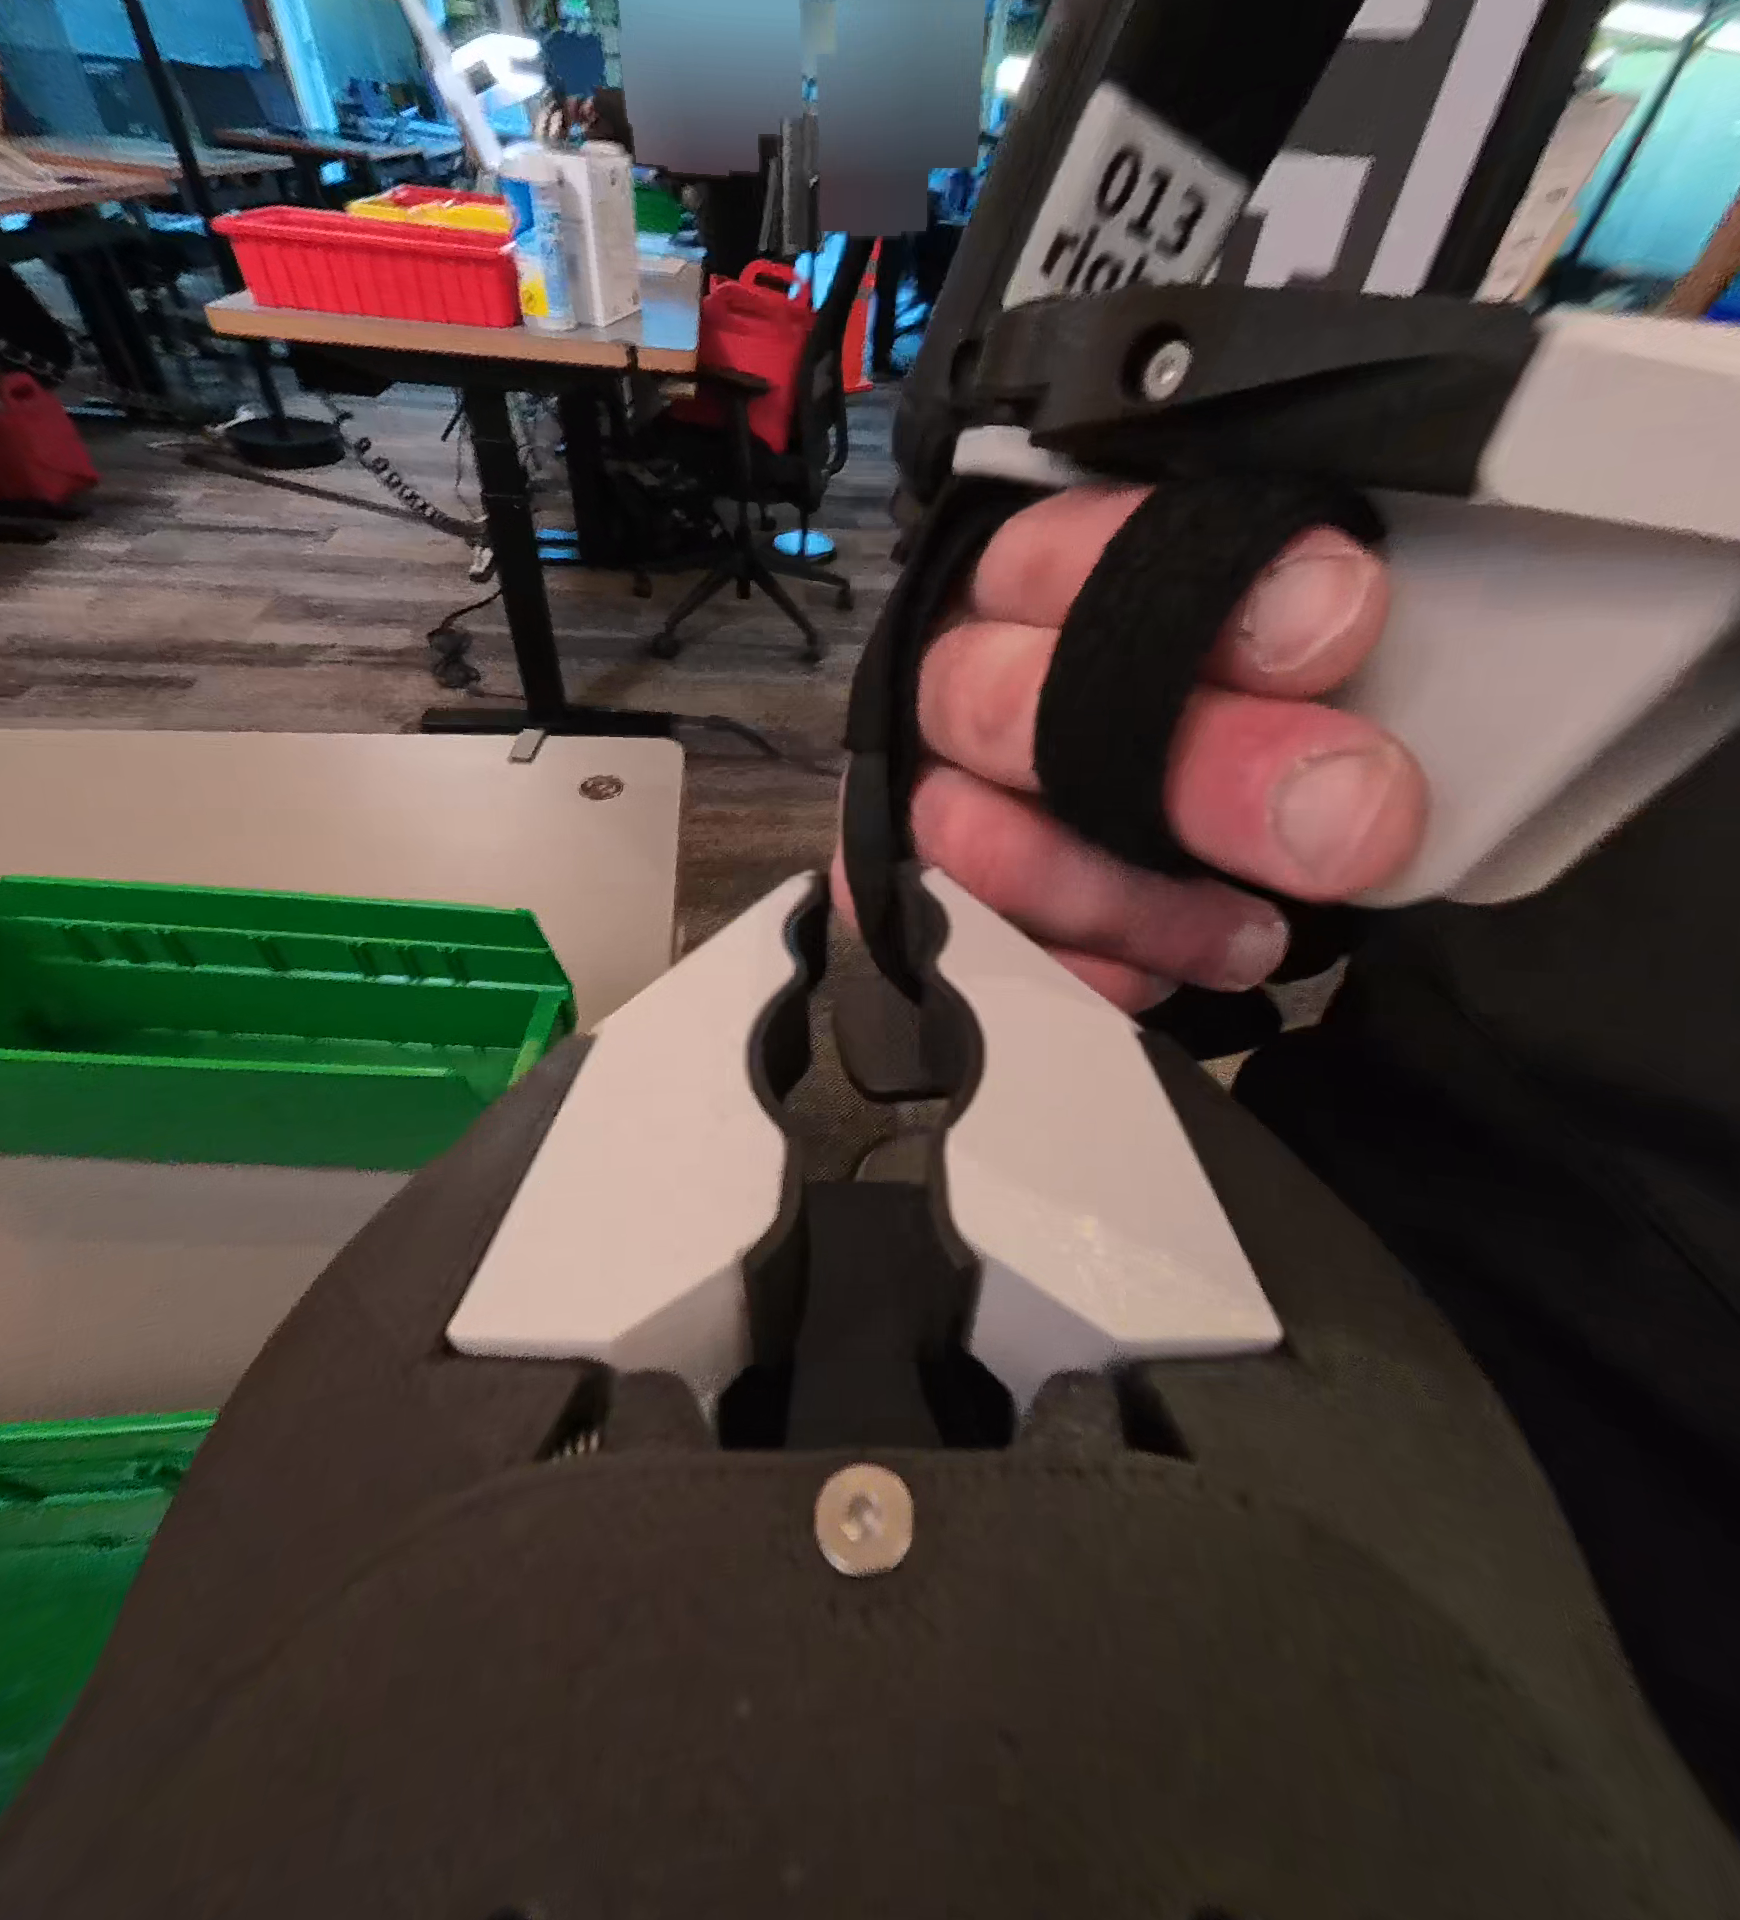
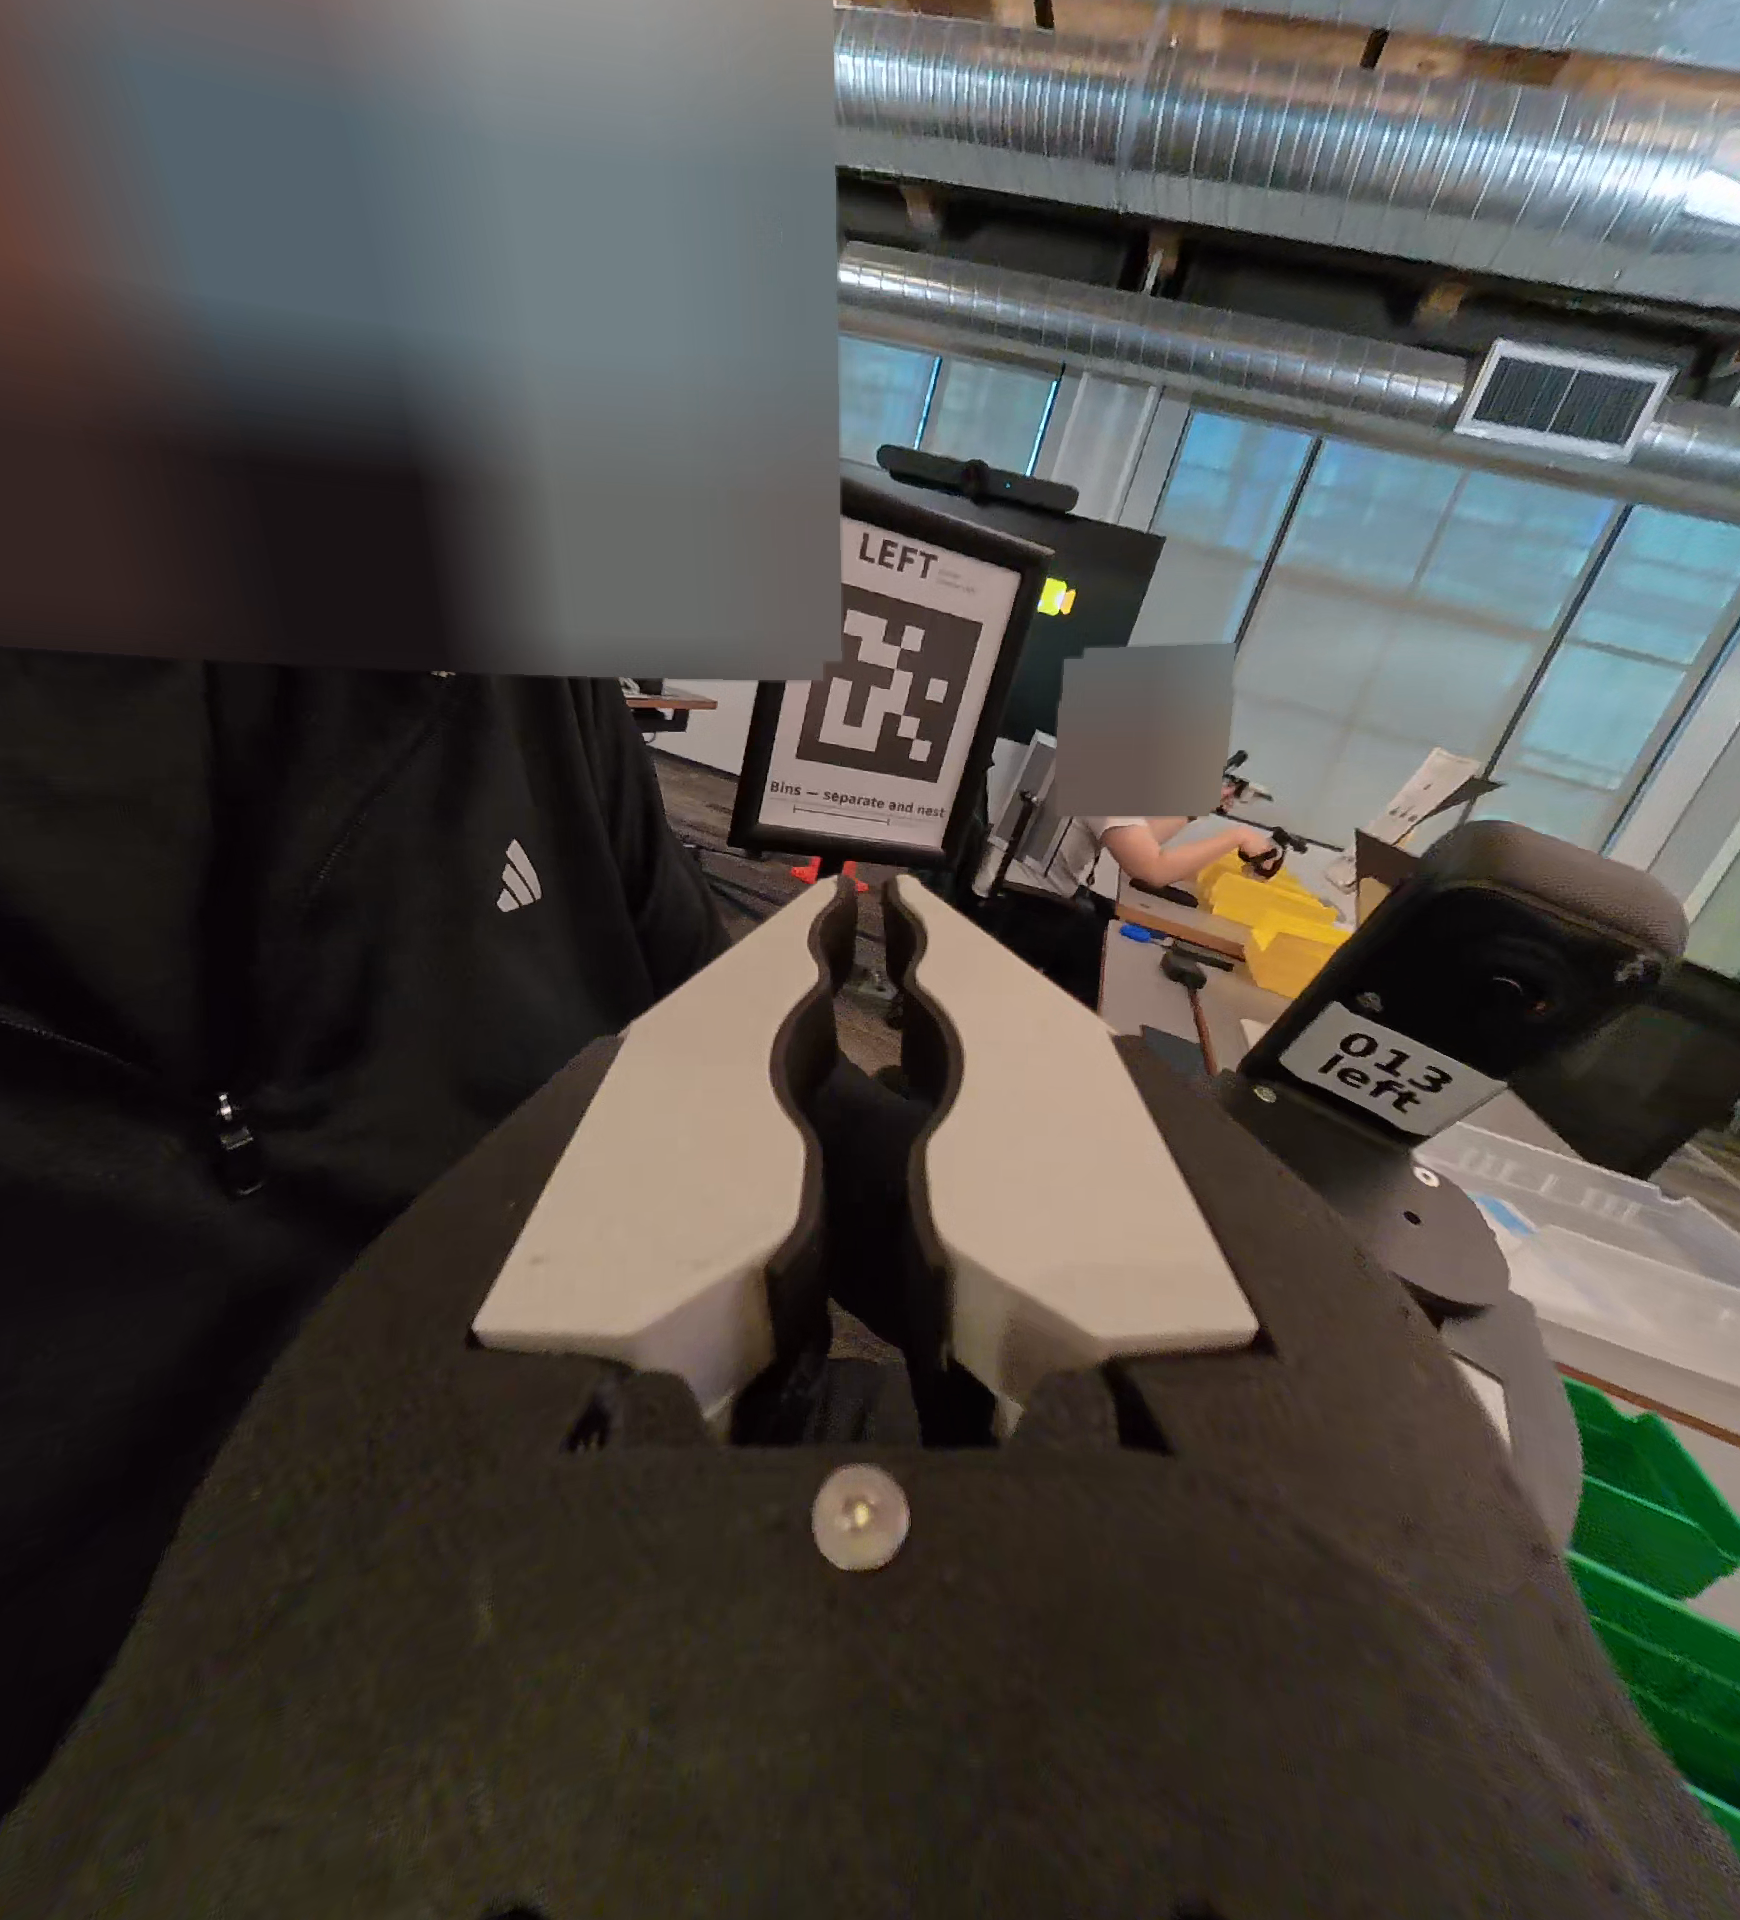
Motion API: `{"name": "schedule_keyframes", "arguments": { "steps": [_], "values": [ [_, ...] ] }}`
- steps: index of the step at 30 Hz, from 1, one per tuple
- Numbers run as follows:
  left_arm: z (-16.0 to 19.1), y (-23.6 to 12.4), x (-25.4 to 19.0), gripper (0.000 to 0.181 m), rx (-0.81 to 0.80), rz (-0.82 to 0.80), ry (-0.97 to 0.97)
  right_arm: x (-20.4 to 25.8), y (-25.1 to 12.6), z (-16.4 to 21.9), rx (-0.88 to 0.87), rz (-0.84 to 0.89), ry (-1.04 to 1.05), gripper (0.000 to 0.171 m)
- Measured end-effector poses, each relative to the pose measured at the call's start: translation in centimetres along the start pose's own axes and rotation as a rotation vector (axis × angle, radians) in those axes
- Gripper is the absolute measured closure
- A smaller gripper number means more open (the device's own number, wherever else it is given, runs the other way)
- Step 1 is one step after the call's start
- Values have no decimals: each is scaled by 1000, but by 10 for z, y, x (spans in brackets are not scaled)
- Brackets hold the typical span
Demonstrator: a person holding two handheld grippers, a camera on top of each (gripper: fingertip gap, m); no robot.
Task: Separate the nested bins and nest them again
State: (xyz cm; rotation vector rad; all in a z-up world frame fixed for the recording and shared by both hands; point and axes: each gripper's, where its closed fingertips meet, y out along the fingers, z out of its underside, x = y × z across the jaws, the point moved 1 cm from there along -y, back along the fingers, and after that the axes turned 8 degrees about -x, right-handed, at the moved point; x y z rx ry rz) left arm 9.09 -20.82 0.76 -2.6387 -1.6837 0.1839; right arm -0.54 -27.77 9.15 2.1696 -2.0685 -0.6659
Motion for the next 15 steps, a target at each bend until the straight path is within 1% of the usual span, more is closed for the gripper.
{"name": "schedule_keyframes", "arguments": {
  "steps": [2, 3, 7, 8, 9, 10, 11, 12, 13, 14, 15],
  "values": [
    [-6, -4, -4, 166, -30, 37, -23, 1, -4, -5, -6, -1, -24, 168],
    [-3, -2, -4, 165, -14, 30, -27, 4, -3, -7, -12, -15, -18, 168],
    [9, 12, -10, 170, 23, 43, -24, 13, 10, 10, 76, -41, -31, 164],
    [9, 12, -11, 167, 23, 48, -33, 15, 11, 9, 76, -43, -30, 162],
    [8, 12, -10, 164, 23, 38, -32, 15, 12, 7, 68, -36, -17, 154],
    [8, 13, -10, 164, 29, 24, -26, 12, 14, 5, 54, -8, 6, 139],
    [9, 13, -11, 165, 45, 24, -26, 8, 16, 5, 47, 16, 30, 134],
    [11, 13, -11, 165, 64, 15, -24, 5, 17, 6, 49, 39, 42, 138],
    [13, 14, -11, 172, 83, 2, -13, 3, 18, 7, 42, 60, 41, 133],
    [18, 16, -10, 173, 112, -11, 4, 4, 21, 9, 36, 60, 48, 129],
    [20, 18, -12, 176, 118, 4, -7, 7, 25, 16, 72, 50, 50, 132]
  ]
}}
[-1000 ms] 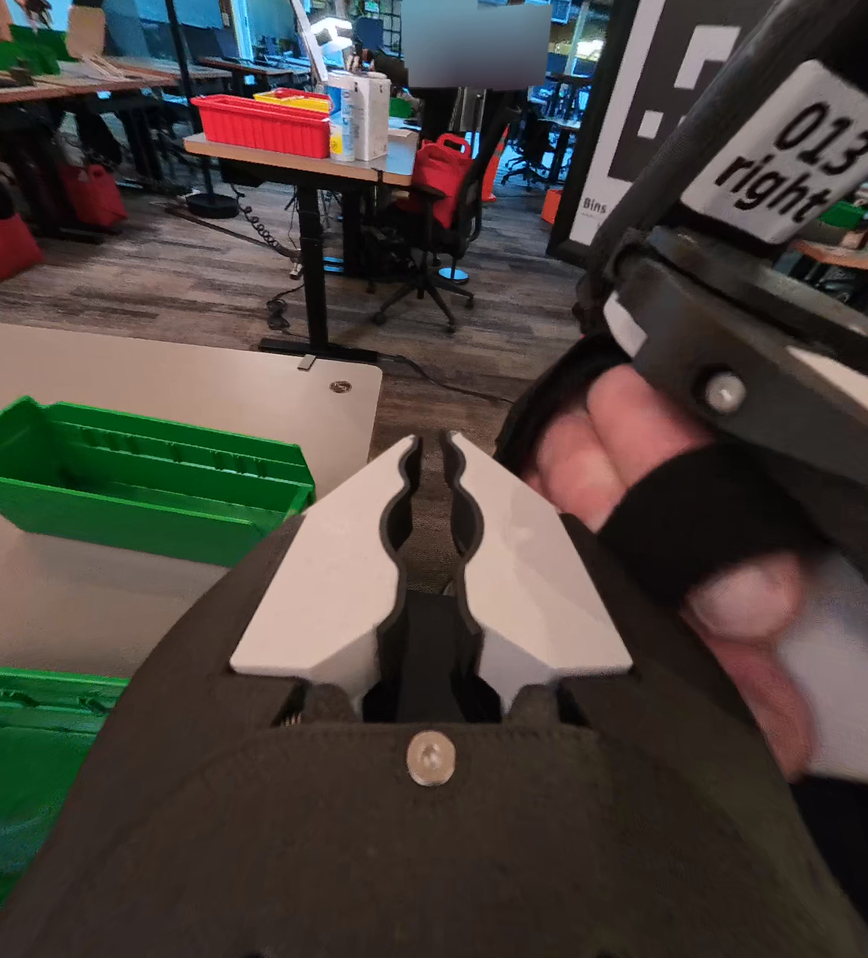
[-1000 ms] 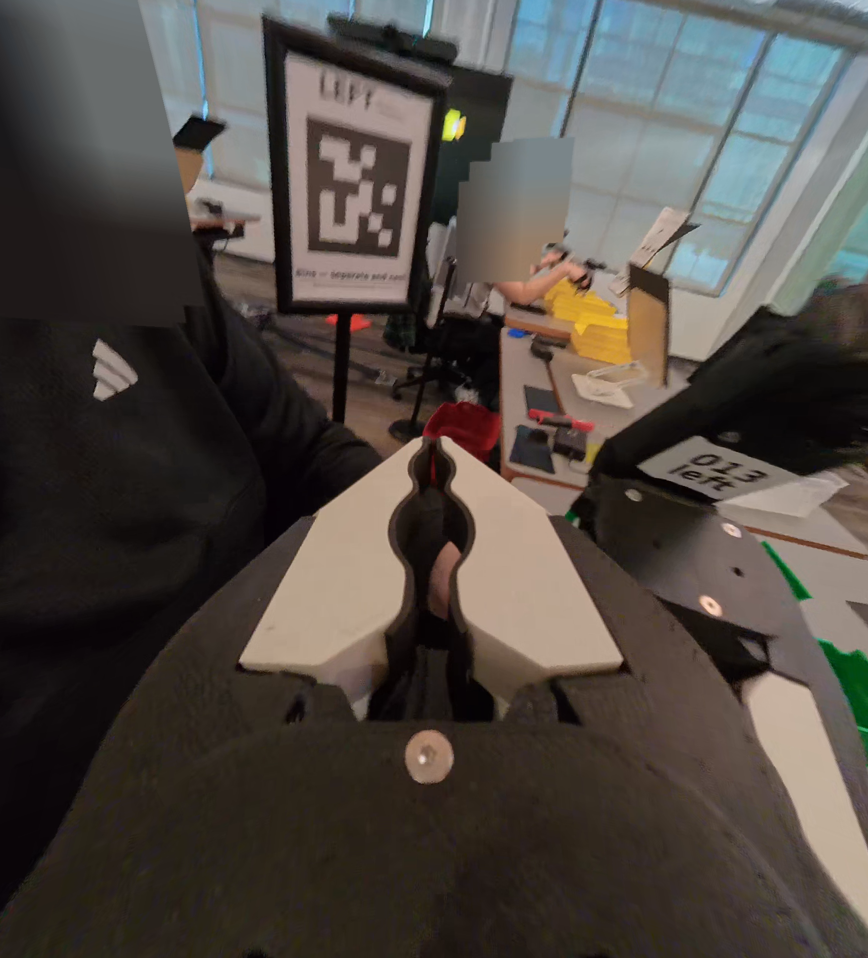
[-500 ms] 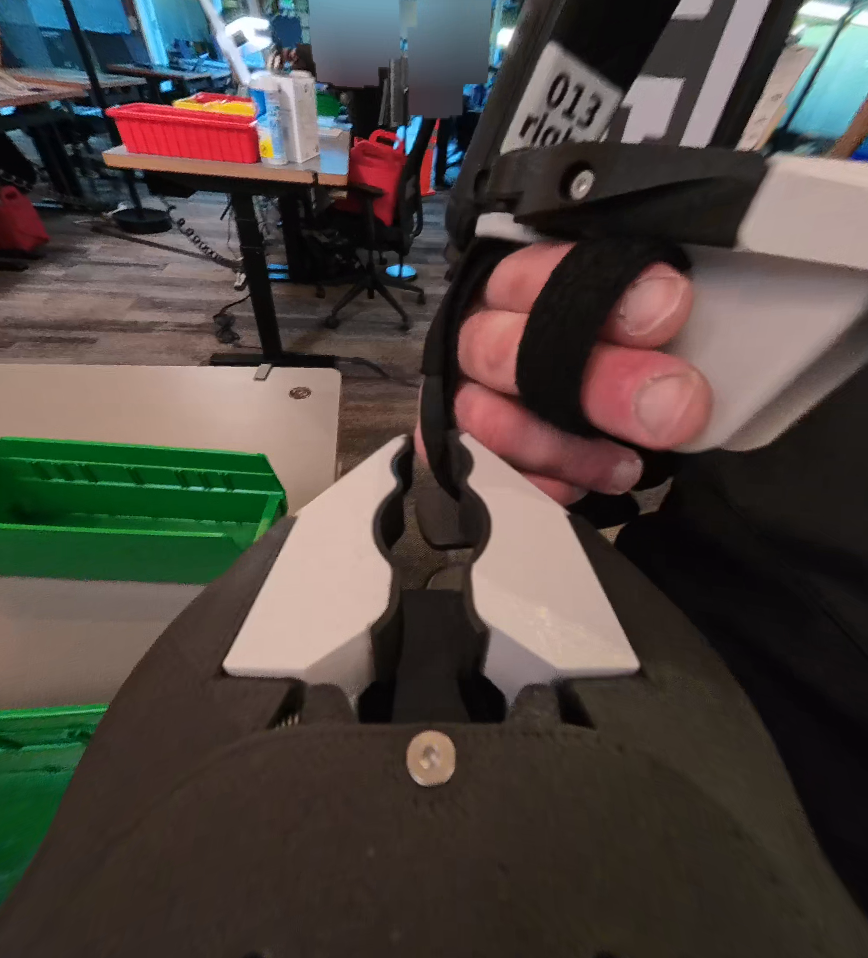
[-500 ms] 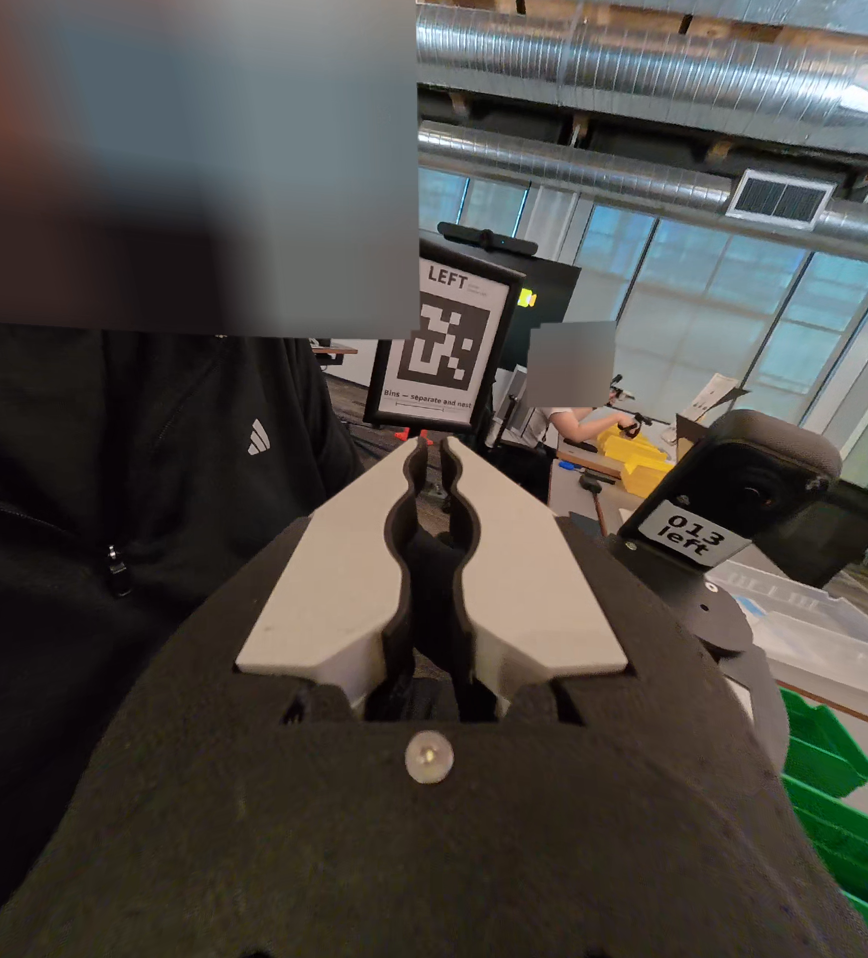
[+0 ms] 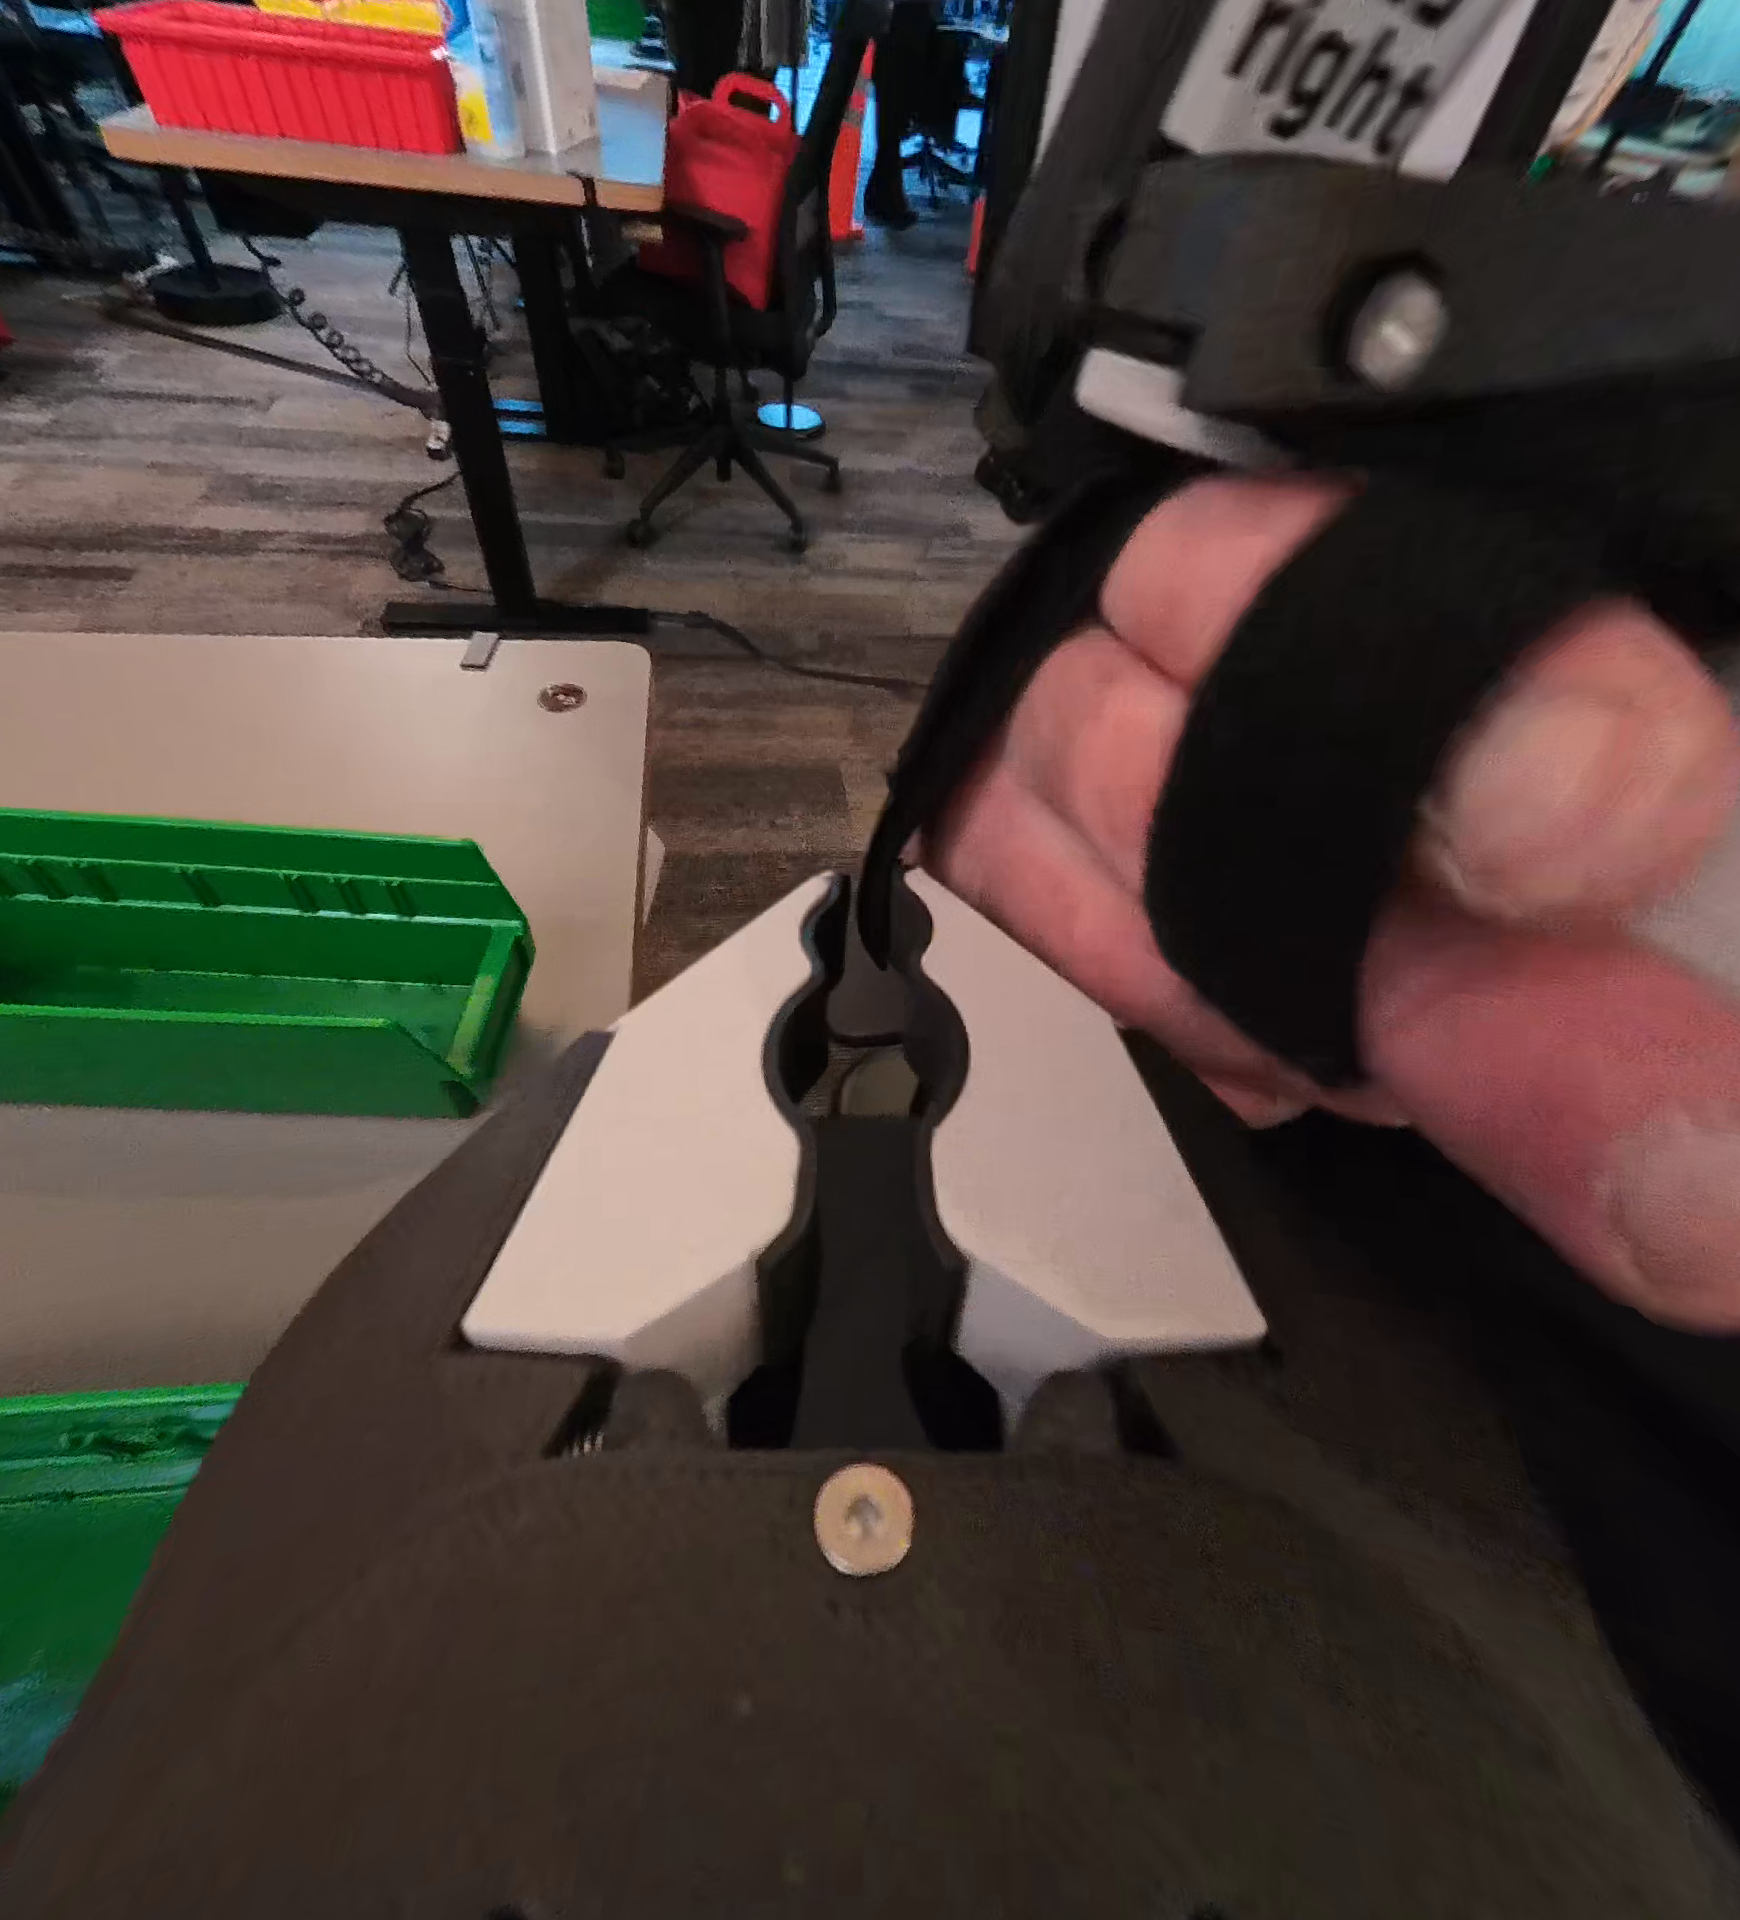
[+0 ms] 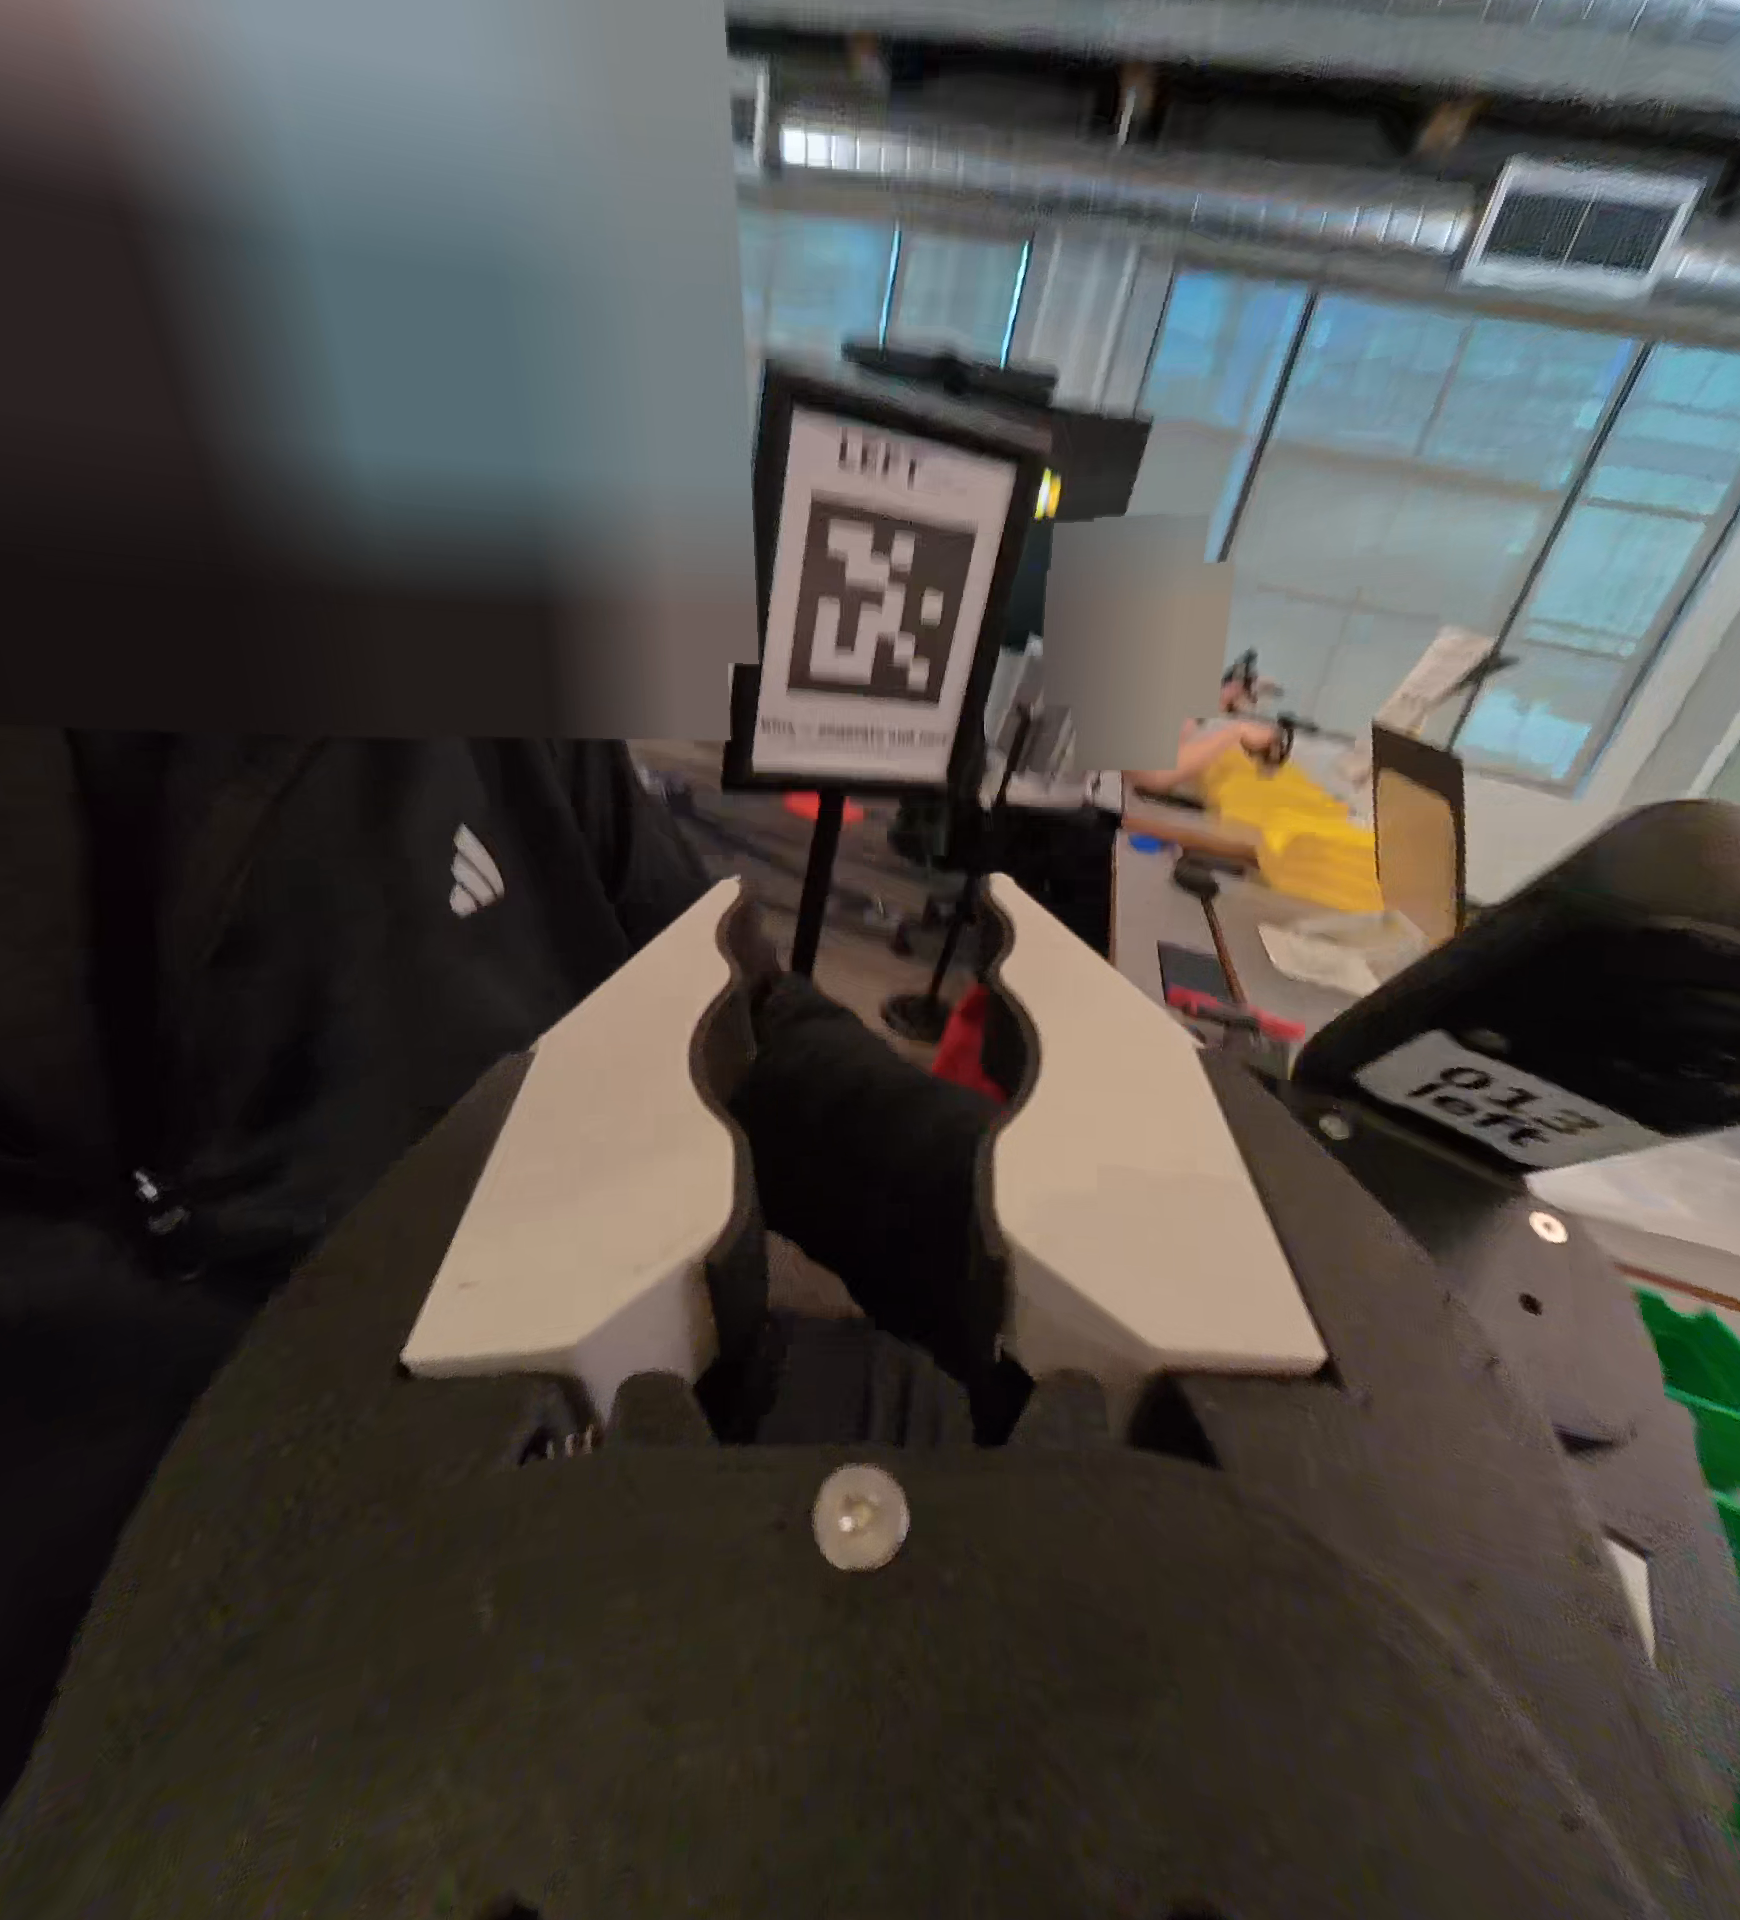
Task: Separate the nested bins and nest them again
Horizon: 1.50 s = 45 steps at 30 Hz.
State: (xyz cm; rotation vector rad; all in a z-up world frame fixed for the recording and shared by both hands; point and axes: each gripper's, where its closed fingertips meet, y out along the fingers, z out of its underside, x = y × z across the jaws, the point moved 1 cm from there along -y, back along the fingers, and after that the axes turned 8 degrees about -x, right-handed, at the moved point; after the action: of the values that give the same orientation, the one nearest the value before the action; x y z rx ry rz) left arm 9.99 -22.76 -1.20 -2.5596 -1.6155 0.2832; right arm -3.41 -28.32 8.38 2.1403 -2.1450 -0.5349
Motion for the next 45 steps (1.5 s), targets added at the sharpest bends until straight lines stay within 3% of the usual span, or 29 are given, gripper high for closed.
{"name": "schedule_keyframes", "arguments": {
  "steps": [5, 6, 7, 10, 13, 16, 20, 23, 26, 28, 30, 33, 37, 39, 44, 45],
  "values": [
    [3, 2, -12, 177, 6, 81, -19, 14, 17, 12, 51, -22, -62, 141],
    [5, 3, -15, 178, 14, 101, -24, 20, 19, 15, 61, -60, -45, 157],
    [8, 3, -18, 177, 22, 128, -34, 29, 21, 17, 65, -113, -17, 159],
    [20, 5, -36, 176, 53, 276, -74, 55, 28, 17, 46, -237, 106, 151],
    [31, 6, -53, 178, 129, 356, -46, 72, 37, 26, 56, -272, 162, 156],
    [39, 5, -55, 178, 182, 377, -64, 56, 36, 9, -99, -204, 212, 170],
    [25, 2, -58, 179, 46, 473, -157, 59, 36, 3, -86, -201, 84, 171],
    [-4, -15, -44, 174, -82, 416, -136, 60, 16, -24, -145, -201, -11, 164],
    [-33, -48, -23, 180, -231, 307, -83, 36, -21, -55, -231, -59, -124, 161],
    [-52, -72, -26, 177, -340, 340, -67, -2, -49, -67, -253, 138, -144, 160],
    [-69, -83, -43, 175, -411, 395, -1, -53, -78, -53, -199, 363, -71, 158],
    [-79, -75, -73, 169, -401, 455, 79, -99, -96, 12, -23, 487, 128, 150],
    [-73, -52, -94, 167, -341, 516, 63, -101, -65, 69, 78, 434, 238, 143],
    [-67, -47, -97, 168, -325, 543, 39, -101, -58, 77, 86, 429, 251, 150],
    [-60, -35, -111, 165, -298, 605, 24, -104, -56, 89, 145, 459, 251, 145],
    [-56, -30, -113, 165, -275, 606, 23, -103, -54, 91, 154, 454, 242, 152]
  ]
}}
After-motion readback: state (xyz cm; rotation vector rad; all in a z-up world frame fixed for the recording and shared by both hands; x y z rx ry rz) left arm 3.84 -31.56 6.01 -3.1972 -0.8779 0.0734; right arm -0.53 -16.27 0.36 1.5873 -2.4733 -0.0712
